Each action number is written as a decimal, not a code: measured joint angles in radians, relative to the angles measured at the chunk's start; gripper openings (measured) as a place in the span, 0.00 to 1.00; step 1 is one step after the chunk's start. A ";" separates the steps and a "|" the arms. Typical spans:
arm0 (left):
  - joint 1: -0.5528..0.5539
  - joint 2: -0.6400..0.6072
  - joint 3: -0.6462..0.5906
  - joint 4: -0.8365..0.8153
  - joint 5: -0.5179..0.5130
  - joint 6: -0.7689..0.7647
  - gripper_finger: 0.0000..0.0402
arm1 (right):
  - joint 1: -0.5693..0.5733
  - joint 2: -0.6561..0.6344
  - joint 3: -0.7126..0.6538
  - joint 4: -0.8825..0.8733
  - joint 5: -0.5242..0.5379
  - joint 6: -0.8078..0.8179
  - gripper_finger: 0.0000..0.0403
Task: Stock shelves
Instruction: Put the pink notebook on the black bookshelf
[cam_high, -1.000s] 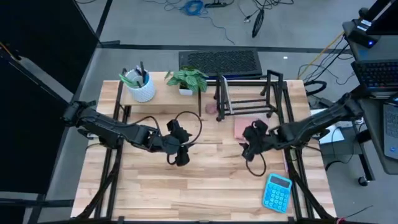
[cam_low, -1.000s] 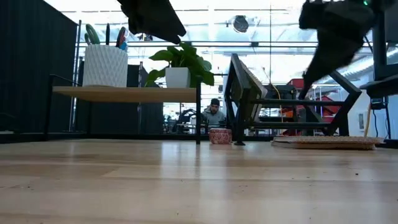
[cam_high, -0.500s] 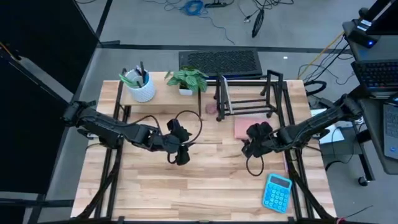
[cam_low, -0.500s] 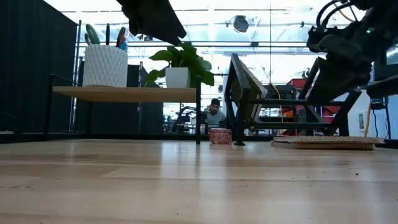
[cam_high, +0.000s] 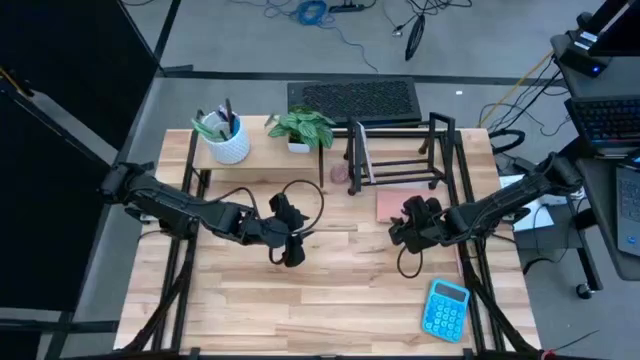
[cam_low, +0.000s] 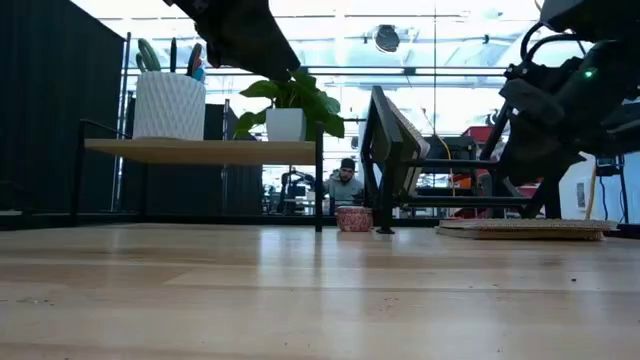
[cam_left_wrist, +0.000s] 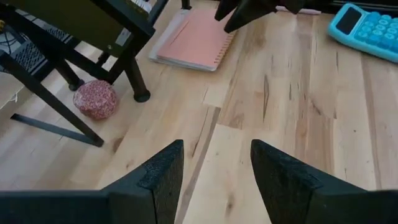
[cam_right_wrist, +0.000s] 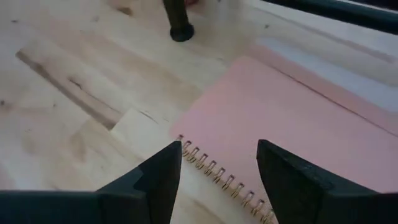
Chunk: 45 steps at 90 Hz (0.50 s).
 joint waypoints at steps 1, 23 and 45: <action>0.000 0.000 0.000 0.000 0.000 0.001 0.43 | 0.000 0.000 0.000 0.000 0.001 0.000 0.48; 0.000 0.015 0.000 0.024 0.035 0.046 0.43 | -0.012 0.030 0.000 -0.004 0.022 0.017 0.48; -0.002 0.080 -0.001 0.039 0.056 0.059 0.43 | -0.056 0.117 0.000 0.010 0.012 0.032 0.48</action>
